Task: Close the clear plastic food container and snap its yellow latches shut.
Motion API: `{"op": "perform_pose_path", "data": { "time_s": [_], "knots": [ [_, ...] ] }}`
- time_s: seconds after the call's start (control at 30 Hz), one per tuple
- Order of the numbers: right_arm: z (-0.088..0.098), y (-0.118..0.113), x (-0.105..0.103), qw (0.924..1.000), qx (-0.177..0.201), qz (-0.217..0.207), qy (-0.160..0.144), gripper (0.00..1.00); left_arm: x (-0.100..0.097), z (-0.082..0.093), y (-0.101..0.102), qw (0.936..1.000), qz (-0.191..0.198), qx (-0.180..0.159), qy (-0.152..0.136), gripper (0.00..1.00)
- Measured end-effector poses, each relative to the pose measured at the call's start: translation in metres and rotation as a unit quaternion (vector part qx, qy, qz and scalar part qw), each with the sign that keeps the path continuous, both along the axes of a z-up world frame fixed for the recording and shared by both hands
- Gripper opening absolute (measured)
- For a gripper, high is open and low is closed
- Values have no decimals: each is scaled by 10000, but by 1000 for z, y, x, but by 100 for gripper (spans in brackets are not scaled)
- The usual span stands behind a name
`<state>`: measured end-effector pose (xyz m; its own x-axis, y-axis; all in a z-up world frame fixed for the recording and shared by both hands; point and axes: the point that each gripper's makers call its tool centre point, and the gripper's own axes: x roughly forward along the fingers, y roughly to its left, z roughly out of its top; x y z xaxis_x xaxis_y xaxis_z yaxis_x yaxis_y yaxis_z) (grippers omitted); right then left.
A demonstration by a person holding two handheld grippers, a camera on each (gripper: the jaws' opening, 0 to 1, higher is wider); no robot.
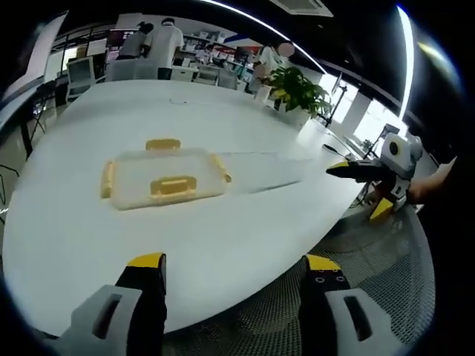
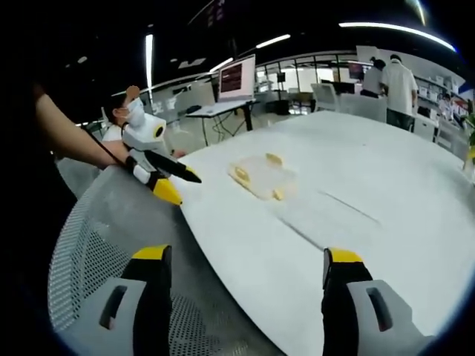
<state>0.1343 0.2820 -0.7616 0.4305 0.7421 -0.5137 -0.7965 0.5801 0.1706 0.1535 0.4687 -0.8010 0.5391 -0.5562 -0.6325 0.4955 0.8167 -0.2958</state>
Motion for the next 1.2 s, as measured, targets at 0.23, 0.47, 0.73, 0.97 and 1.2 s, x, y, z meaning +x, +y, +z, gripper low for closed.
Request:
{"op": "perform_pose_path", "data": {
  "time_s": [0.23,0.47,0.73,0.97,1.2],
  "knots": [
    [-1,-1,0,10000,-95,-3,-4,82,1,5,2,9999,82,-70,-93,68],
    [12,1,3,9991,-179,170,-356,72,2,8,-2,9996,-199,32,-183,72],
    [19,2,4,9995,118,6,-303,85,-9,1,-8,9980,-589,229,47,87],
    [21,5,3,9993,230,79,-294,89,-9,7,-13,9980,-631,-33,30,92],
    [25,11,3,9993,53,208,-292,91,-9,10,-13,9976,-682,-23,-72,90]
  ]
}}
